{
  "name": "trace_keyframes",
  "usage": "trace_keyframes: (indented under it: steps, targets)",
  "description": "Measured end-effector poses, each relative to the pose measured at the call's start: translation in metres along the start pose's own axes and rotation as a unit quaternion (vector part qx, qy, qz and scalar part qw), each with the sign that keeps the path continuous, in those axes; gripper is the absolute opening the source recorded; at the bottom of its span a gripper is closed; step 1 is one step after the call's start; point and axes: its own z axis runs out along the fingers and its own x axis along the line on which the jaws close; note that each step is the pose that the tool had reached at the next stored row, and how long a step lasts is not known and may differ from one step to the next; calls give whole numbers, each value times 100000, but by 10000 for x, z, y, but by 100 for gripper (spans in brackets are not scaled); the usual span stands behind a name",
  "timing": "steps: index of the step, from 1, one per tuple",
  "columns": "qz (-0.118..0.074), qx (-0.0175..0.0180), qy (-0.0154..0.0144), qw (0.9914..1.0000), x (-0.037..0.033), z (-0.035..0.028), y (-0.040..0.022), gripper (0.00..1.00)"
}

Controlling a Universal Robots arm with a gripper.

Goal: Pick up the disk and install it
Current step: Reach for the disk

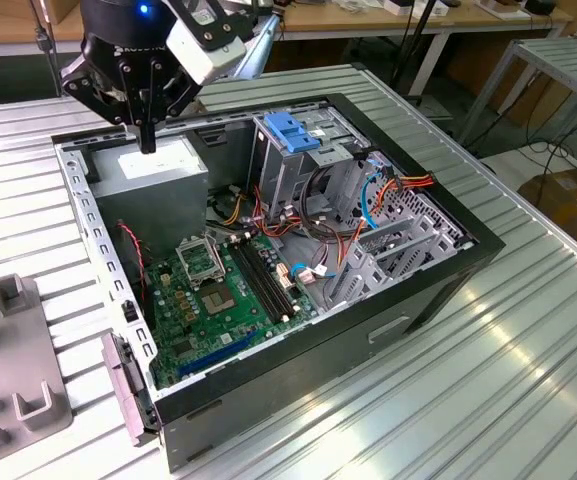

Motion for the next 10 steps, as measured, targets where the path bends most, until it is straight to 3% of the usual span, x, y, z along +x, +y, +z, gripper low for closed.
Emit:
trace_keyframes:
  steps: [10]
  targets:
    - [3, 2, 3, 100000, 115, -1, -9, 10]
